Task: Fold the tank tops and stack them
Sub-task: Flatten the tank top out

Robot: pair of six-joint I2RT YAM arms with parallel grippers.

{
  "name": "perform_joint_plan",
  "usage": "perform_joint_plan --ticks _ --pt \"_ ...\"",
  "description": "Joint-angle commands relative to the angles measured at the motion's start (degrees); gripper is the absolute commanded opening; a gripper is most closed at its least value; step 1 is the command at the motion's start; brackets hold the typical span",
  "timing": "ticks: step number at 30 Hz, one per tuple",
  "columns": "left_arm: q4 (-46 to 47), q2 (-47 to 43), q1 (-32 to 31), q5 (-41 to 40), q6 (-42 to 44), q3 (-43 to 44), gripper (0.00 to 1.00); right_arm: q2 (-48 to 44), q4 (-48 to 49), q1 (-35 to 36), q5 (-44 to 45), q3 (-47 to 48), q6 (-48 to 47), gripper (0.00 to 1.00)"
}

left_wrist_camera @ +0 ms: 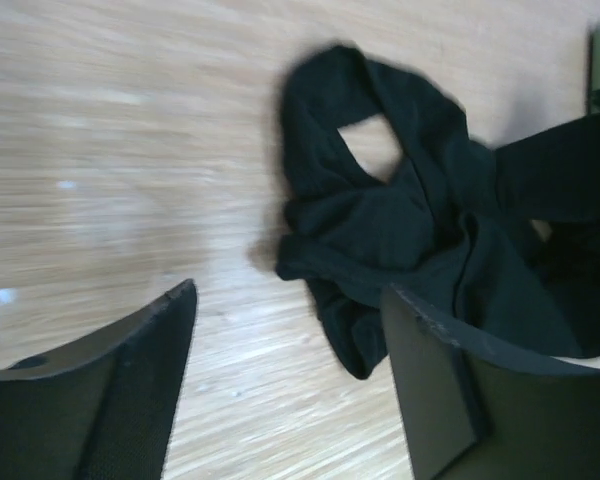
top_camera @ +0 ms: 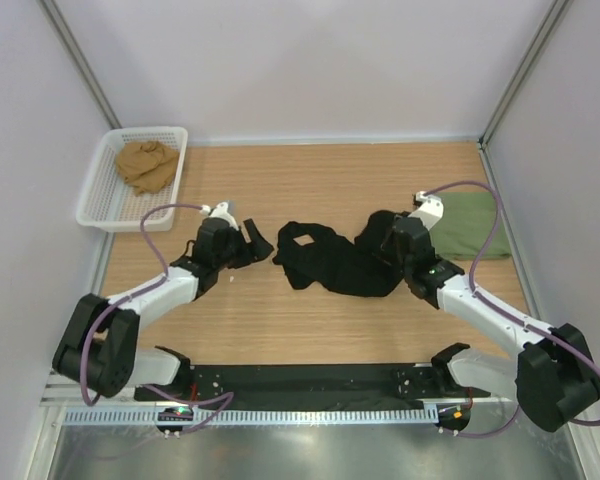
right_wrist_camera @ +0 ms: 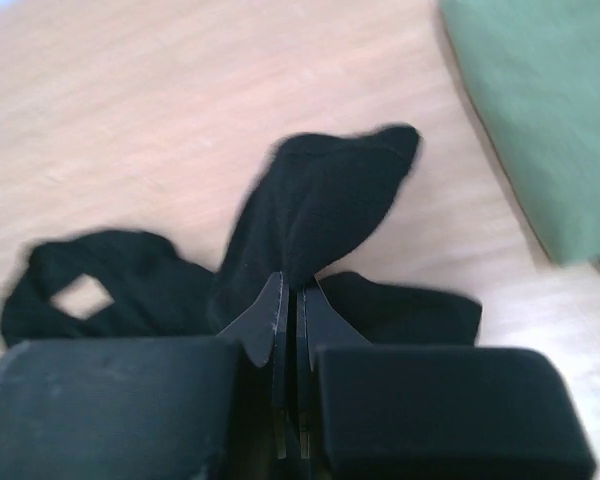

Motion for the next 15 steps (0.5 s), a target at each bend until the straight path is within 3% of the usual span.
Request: perform_joint_plan --ticks 1,6,9,12,13,15 --pt "3.35 6.52 -2.23 4.01 1.45 4.11 0.78 -2.63 6.08 -0.22 4.84 -4.34 1.21 0.01" --pt "3.09 19.35 -3.03 7.79 0.13 11.31 0.79 -4.31 8.81 -0.22 4.67 -6.63 1.39 0.01" --pt "2.65 23.58 -3.38 9.11 -0.31 13.43 0.69 -4.92 9.78 -0.22 4.32 -7.68 1.3 0.01" --pt "1.07 25.77 -3.29 10.16 -0.05 15.19 0.42 -5.89 9.78 -0.22 5.1 -8.39 1.39 0.01" --pt "1.07 25.87 -3.29 10.43 0.13 15.37 0.2 -6.06 9.78 -0.3 5.54 -8.65 1.47 0.01" --pt "0.72 25.0 -3.12 10.7 0.48 15.28 0.0 -7.03 9.78 -0.22 6.33 -9.18 1.74 0.01"
